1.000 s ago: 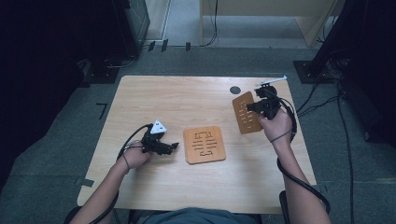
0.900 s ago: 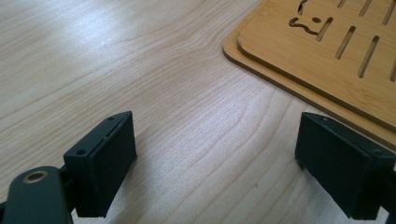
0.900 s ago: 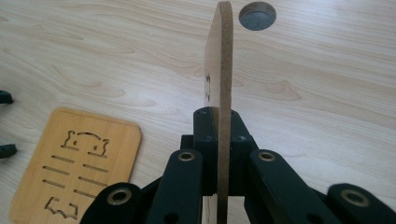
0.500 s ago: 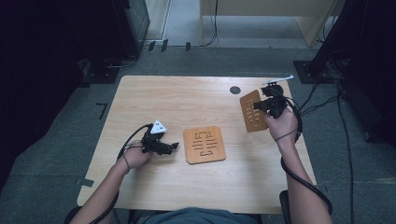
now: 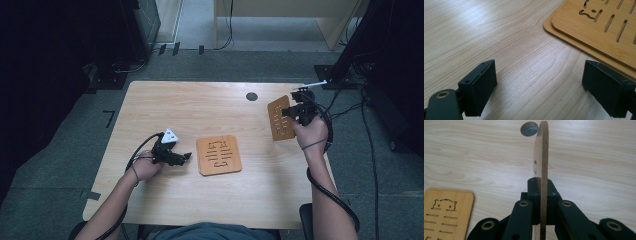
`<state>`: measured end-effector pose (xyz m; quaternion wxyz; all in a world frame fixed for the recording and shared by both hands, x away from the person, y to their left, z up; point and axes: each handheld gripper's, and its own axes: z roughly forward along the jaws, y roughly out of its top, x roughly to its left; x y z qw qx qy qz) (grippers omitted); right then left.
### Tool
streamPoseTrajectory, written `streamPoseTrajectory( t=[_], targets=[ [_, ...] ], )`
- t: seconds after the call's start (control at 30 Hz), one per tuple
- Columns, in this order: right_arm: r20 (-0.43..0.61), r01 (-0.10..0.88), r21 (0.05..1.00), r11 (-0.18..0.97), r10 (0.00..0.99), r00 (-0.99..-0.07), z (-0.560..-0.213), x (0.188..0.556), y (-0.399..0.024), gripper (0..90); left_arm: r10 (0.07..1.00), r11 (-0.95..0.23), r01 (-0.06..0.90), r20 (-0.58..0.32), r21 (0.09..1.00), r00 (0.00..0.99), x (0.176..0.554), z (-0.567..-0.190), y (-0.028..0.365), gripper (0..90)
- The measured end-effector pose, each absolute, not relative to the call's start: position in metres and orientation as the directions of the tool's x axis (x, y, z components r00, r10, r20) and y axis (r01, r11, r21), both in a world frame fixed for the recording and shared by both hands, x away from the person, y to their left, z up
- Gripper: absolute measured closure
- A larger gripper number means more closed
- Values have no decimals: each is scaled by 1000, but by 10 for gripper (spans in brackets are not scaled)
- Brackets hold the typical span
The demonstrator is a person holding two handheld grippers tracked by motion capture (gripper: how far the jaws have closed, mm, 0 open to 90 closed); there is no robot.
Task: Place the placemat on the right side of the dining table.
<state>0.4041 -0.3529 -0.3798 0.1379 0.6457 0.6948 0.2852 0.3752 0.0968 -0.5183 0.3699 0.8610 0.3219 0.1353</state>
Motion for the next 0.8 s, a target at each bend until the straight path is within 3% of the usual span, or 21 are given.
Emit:
streamPoseTrajectory(
  t=[0.8],
  targets=[
    [163,838,544,-42,985,-57,-384,405,-373,869,655,-521,455,-4,722,756,375,-518,96,114]
  ],
)
